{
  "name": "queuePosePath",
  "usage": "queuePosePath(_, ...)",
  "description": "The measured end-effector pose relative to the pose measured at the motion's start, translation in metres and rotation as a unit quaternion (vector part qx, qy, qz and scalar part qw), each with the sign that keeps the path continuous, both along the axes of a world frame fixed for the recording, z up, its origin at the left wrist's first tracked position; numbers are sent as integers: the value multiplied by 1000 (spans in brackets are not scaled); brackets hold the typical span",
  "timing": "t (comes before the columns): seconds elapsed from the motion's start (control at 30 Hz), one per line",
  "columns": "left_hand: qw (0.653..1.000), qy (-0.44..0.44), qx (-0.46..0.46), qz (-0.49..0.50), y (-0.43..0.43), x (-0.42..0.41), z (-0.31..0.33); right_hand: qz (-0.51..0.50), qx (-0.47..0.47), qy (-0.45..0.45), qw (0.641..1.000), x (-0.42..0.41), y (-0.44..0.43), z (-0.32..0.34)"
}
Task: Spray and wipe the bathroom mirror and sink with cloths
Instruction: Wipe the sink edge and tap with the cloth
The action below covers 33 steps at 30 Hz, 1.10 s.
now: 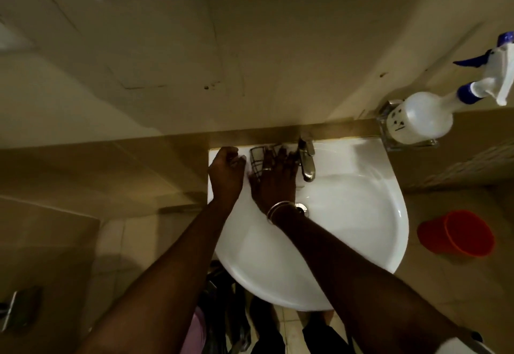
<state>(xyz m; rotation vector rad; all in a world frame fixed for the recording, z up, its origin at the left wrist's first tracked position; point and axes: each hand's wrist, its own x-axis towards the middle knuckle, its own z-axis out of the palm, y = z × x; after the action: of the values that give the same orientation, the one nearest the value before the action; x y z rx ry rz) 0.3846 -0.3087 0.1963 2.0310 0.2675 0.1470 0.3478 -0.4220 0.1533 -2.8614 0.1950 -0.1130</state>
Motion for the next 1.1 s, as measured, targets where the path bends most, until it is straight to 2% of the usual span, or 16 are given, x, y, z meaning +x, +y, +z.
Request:
queuePosePath(0.17, 994, 15, -43, 95, 30, -20, 4, -53, 18, 35, 998, 24, 23, 4)
queuePosePath(0.27, 988, 45, -78, 122, 47, -33, 0, -49, 9, 43, 998, 24, 32, 5)
queuePosePath(0.43, 978, 61, -163, 117, 59, -48, -9, 70, 3, 51, 996, 17, 59, 8)
queuePosePath(0.57, 930, 75, -311, 180, 68, -54, -14, 148, 38, 55, 987, 8, 79, 10)
queuePosePath(0.63, 909, 85, -356, 198, 71, -63, -17, 187, 59, 48, 979, -4, 81, 8)
queuePosePath(0.77, 890, 102, -388, 219, 76, -91, -20, 229, 126, 74, 962, -37, 87, 3)
queuePosePath(0.9, 888, 119, -376, 237, 79, -127, -27, 242, 198, 99, 945, -77, 95, 1)
queuePosePath(1.1, 899, 171, -321, 244, 75, -179, -30, 269, 193, 174, 927, -131, 81, 2)
